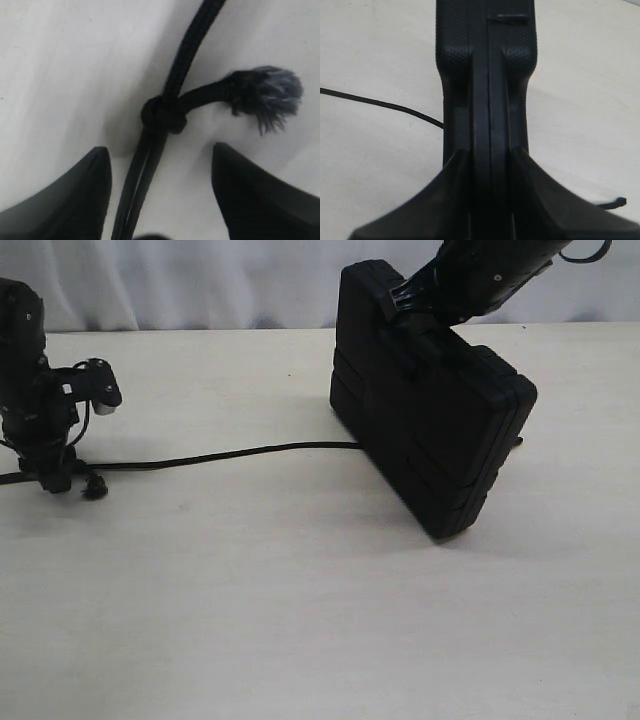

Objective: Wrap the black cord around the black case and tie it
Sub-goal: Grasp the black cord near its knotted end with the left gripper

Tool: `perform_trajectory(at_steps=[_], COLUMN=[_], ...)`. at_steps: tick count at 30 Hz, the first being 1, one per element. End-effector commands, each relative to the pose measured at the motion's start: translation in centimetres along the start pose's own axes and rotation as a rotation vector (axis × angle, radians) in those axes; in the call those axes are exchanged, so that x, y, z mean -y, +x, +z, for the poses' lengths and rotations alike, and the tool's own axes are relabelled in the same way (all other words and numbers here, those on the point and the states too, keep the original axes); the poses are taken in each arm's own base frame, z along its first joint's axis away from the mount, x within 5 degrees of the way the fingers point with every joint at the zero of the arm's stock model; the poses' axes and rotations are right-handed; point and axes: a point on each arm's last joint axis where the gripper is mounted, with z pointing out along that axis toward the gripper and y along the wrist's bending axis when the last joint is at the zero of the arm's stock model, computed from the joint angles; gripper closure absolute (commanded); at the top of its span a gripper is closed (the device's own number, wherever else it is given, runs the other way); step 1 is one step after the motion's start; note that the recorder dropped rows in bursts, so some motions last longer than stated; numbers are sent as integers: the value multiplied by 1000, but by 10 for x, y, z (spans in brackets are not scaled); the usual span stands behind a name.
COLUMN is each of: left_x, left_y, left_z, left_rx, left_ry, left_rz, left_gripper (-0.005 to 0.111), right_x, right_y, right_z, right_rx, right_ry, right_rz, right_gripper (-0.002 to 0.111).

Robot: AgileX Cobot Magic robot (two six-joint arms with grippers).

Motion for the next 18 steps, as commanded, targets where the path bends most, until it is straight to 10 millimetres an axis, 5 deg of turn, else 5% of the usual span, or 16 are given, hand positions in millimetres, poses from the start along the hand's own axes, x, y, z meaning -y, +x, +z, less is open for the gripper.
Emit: perform_trajectory(at_steps=[1, 2, 6, 9, 12, 15, 18], left_x=[-1, -2, 3, 9, 17, 39, 60], left_y=[-2, -4, -10, -14, -30, -57, -81], left_z=[4, 5, 23, 26, 22, 10, 1], left_rx=[19, 42, 76, 98, 230, 390, 443], left_ry=[1, 0, 57, 123, 279, 722, 937], left_rz=[52, 40, -5, -109, -441, -741, -695], left_gripper=[66, 80, 103, 107, 107, 107, 98], right_x=[0, 0, 0, 0, 0, 0, 0], right_y=[9, 8, 9, 9, 8, 8, 8], right_z=[4, 4, 4, 4, 4, 4, 4], right_rx=[-80, -78, -81, -82, -75, -71, -71], right_ry=[3, 3, 3, 3, 3, 4, 4], right_rz=[-8, -8, -8, -8, -8, -8, -8], right_gripper=[104, 104, 104, 104, 104, 104, 104])
